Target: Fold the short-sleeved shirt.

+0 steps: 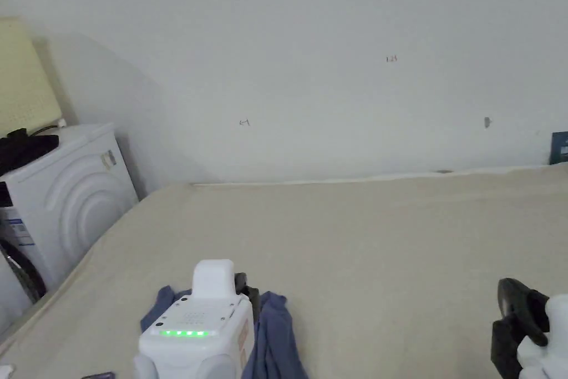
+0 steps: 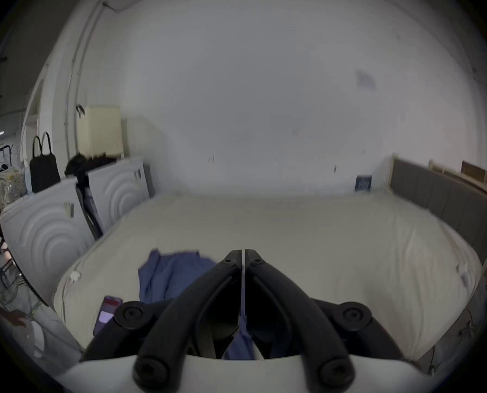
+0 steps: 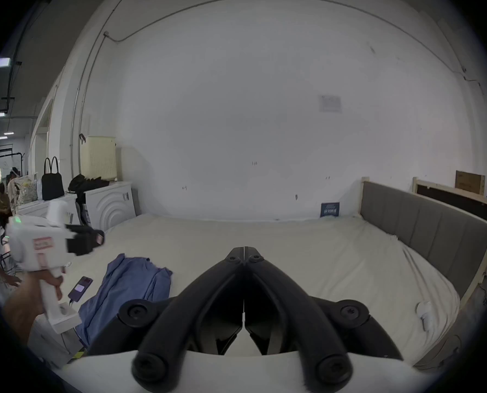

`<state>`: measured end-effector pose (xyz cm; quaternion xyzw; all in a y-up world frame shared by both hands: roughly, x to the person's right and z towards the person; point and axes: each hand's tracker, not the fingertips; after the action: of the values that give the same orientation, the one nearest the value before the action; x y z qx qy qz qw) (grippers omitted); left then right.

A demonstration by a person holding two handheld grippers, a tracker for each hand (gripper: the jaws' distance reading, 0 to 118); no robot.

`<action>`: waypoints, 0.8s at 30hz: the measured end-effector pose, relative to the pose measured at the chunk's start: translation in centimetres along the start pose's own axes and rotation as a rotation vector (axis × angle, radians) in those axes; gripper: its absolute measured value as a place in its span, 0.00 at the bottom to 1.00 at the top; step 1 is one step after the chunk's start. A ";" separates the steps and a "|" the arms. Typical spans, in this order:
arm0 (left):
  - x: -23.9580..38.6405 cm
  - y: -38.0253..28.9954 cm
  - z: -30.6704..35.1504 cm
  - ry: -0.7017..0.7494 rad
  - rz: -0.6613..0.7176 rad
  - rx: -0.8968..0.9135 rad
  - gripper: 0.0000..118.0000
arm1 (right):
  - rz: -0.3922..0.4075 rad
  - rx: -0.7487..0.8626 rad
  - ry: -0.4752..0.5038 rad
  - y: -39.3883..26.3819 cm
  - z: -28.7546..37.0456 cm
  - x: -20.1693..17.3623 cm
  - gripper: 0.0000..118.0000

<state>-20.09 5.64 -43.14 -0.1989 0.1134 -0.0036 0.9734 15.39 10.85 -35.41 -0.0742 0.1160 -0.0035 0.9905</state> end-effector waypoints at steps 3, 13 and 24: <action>0.2 -2.6 -6.7 -0.033 0.009 -0.156 0.02 | -0.032 -0.025 0.012 -1.5 -1.5 0.3 0.00; 1.4 -13.2 -21.1 0.027 -0.092 -0.530 1.00 | -0.080 -0.132 -0.043 -5.0 -5.4 3.5 0.00; -1.4 -14.7 -20.8 0.023 0.030 -0.463 0.12 | -0.071 -0.209 -0.028 -7.0 -7.8 3.1 0.00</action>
<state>-25.48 -15.89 -55.75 -0.4152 0.1252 0.0345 0.9004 16.72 2.68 -42.59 -0.1810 0.0991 -0.0253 0.9781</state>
